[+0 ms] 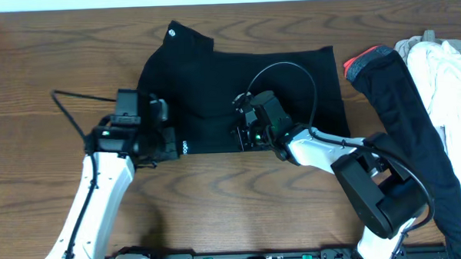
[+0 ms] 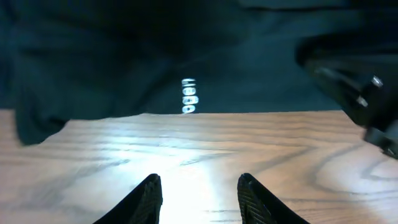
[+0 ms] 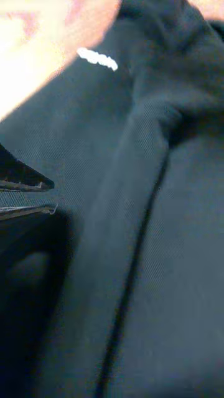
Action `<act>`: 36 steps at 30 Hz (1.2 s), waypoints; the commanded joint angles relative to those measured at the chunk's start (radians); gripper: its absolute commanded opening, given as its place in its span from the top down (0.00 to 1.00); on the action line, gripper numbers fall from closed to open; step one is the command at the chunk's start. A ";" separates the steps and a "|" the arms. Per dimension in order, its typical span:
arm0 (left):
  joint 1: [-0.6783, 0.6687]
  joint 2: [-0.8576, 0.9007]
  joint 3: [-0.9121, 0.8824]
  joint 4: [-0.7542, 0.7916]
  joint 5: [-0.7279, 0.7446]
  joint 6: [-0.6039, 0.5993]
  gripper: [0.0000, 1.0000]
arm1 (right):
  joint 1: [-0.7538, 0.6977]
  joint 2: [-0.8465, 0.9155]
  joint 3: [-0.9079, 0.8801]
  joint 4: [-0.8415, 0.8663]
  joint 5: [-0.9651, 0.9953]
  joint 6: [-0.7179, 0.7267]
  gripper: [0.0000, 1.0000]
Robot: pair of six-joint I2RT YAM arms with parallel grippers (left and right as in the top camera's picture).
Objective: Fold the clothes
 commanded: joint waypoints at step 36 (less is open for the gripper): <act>-0.071 0.446 0.020 0.405 -0.127 0.100 0.62 | -0.415 -0.541 0.061 -0.541 -0.048 -0.158 0.49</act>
